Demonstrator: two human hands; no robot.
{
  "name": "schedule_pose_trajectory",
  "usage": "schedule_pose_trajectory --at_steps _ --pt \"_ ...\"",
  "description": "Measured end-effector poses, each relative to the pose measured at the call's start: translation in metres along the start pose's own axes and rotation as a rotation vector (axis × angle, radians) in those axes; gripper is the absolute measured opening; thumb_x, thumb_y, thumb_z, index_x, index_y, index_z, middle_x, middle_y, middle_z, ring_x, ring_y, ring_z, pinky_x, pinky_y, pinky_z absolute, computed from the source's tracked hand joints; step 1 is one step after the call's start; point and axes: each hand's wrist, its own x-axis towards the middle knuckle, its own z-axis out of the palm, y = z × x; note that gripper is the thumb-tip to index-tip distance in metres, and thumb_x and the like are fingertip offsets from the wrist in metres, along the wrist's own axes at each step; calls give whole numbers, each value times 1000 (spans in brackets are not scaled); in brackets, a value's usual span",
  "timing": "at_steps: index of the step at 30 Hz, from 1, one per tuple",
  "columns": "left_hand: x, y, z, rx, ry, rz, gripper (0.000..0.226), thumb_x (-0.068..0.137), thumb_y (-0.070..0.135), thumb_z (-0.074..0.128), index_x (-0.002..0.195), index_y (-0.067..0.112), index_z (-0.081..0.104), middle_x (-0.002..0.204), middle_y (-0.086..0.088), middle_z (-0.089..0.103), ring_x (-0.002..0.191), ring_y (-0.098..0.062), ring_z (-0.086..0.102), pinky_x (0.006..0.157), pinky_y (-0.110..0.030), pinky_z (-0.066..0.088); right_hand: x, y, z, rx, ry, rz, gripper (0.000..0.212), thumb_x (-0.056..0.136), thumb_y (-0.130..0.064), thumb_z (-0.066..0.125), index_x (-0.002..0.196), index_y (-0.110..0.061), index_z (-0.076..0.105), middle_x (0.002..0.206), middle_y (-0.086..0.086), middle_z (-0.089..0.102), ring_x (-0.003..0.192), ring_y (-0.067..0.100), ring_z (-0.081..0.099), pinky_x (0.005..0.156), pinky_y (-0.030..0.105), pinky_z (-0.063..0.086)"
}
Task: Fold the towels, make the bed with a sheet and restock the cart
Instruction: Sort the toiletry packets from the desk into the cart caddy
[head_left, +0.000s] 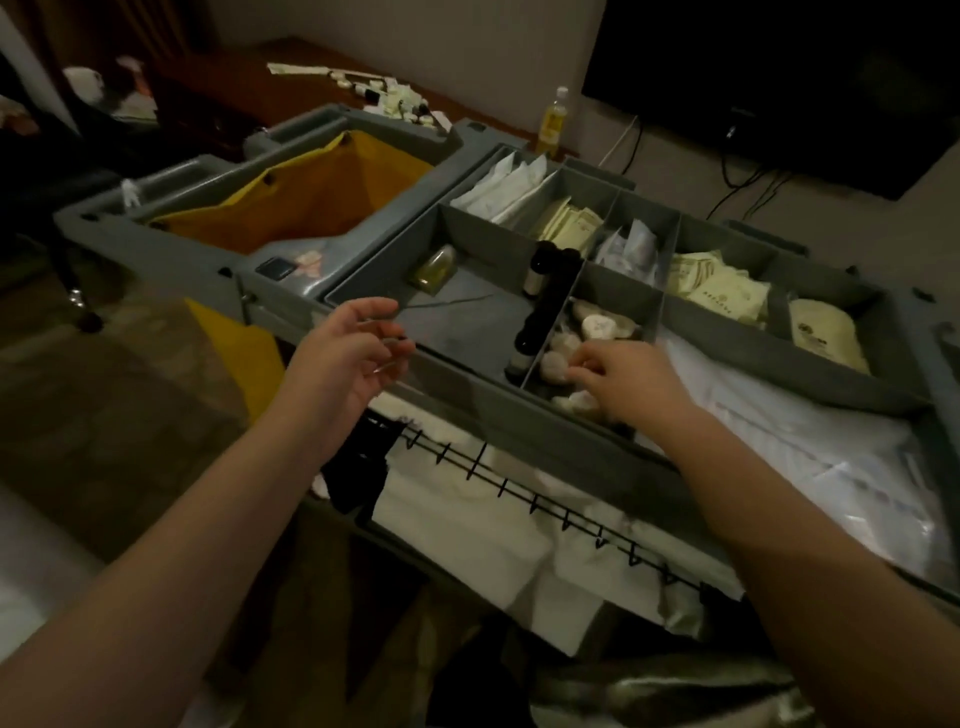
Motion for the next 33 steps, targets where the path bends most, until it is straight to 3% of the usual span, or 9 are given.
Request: schedule_pose_trajectory --at_steps 3,11,17,21,24,26,29,31,33 --pt "-24 -2 -19 -7 53 -9 42 85 -17 30 96 14 57 81 -2 56 75 -14 59 69 -26 48 -14 -6 4 47 6 -2 14 93 -39 56 95 -31 68 93 0 67 89 18 60 84 37 49" --pt "-64 -2 -21 67 83 2 43 87 -16 32 97 15 59 75 -1 57 74 -14 59 70 -27 47 -19 -1 1 -150 -65 112 24 94 -18 53 107 -33 67 117 1 62 113 23 51 98 39 34" --pt "-77 -5 -19 97 174 45 43 87 -17 31 94 14 59 79 -3 55 75 -15 57 70 -29 46 -3 -7 -3 -148 -154 100 30 94 -16 50 118 -27 63 115 4 59 101 24 55 89 33 43" --pt "-80 -16 -23 81 335 66 40 86 -16 31 92 12 59 79 -4 53 72 -15 55 65 -29 44 -8 -17 8 30 221 27 21 95 -25 48 108 -32 62 98 0 61 91 19 53 92 41 41" --pt "-72 -41 -12 118 463 7 38 86 -14 34 88 13 60 79 -5 53 72 -16 55 63 -28 42 -35 -21 29 260 465 -303 14 91 -20 56 102 -22 66 88 -2 64 83 14 55 86 38 44" --pt "-65 -60 -1 182 496 -45 36 86 -12 36 87 15 61 80 -6 54 73 -16 55 62 -27 42 -50 -23 44 421 511 -531 14 87 -14 60 100 -13 68 86 1 66 78 9 57 72 26 51" --pt "-64 -87 8 318 468 -111 32 88 -7 40 90 16 62 85 -6 58 74 -15 56 63 -25 43 -69 -26 70 515 322 -712 22 90 -22 50 101 -14 67 89 -5 63 72 -3 53 65 9 44" --pt "-73 -102 3 360 500 -171 29 91 -5 41 88 17 61 85 -5 58 72 -13 56 61 -23 41 -71 -23 96 468 -5 -617 21 95 -23 48 107 -20 65 91 -13 56 68 -6 47 62 8 35" --pt "-88 -116 -13 372 559 -249 27 92 -3 42 86 18 59 84 -2 58 73 -11 55 63 -22 40 -59 -15 128 432 -322 -385 23 97 -19 46 114 -23 60 99 -11 56 78 -1 51 66 15 40"
